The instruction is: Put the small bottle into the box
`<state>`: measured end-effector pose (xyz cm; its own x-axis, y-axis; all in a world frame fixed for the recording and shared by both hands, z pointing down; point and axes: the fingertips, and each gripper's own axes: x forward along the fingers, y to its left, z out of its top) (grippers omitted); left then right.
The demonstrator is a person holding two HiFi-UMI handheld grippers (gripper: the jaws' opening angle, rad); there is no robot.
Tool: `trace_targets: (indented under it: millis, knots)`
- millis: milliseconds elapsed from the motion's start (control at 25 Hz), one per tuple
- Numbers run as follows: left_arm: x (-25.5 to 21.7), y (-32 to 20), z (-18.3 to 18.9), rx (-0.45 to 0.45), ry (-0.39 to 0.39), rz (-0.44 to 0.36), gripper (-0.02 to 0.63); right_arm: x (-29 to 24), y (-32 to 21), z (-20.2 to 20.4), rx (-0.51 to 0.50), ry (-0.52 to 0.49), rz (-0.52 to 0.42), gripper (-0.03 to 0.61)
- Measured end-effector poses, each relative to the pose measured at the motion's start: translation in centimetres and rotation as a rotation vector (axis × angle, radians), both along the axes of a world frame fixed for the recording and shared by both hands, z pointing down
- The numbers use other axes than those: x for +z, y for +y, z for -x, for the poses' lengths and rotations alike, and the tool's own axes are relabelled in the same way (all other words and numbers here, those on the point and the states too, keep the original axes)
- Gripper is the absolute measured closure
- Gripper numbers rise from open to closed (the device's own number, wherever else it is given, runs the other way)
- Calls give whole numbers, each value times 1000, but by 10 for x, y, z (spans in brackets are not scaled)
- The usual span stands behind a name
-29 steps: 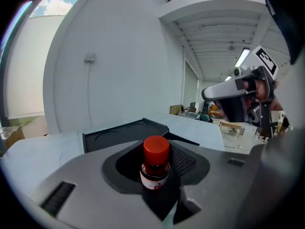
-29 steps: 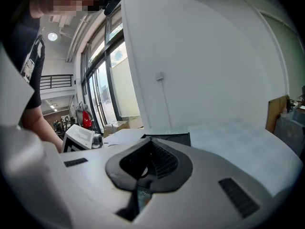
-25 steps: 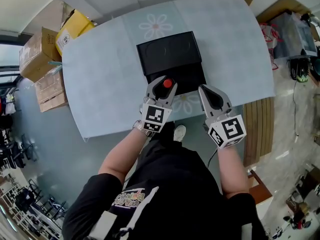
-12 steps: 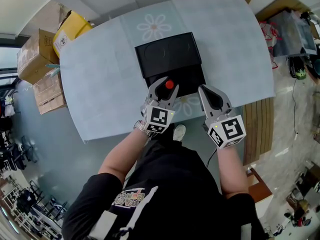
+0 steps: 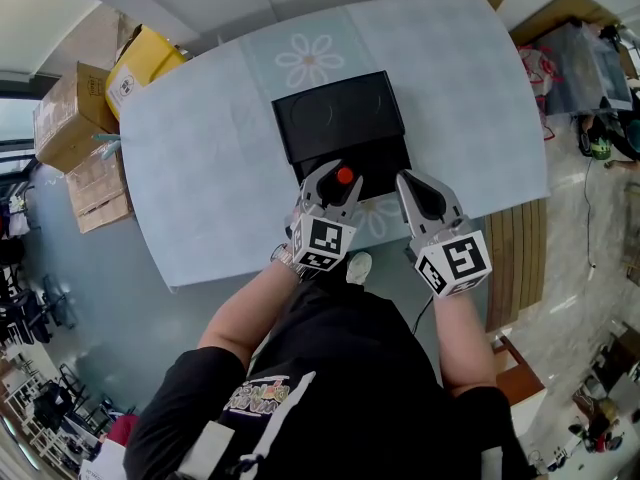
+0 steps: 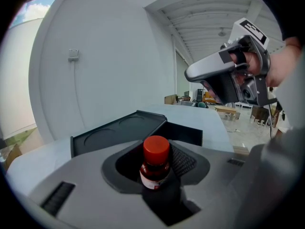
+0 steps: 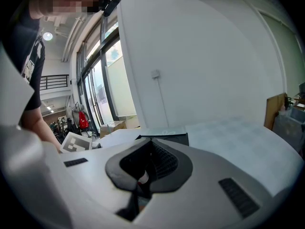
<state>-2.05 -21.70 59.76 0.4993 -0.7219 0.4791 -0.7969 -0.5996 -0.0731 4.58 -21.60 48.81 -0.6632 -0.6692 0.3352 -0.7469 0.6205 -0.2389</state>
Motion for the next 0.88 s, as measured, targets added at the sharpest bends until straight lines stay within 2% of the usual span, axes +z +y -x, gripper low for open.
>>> trace_targets:
  millis: [520,720,880]
  knots:
    - [-4,1,3,24,17,-34,442,-9,-9,10,3,14,-24,571]
    - [-24,10,8,-18,23,-86,442,-13,-2,6,-17,10,-38,571]
    - [-52,18,16,-75,23,-137,440,-24,4,9,-71,-4,-61,571]
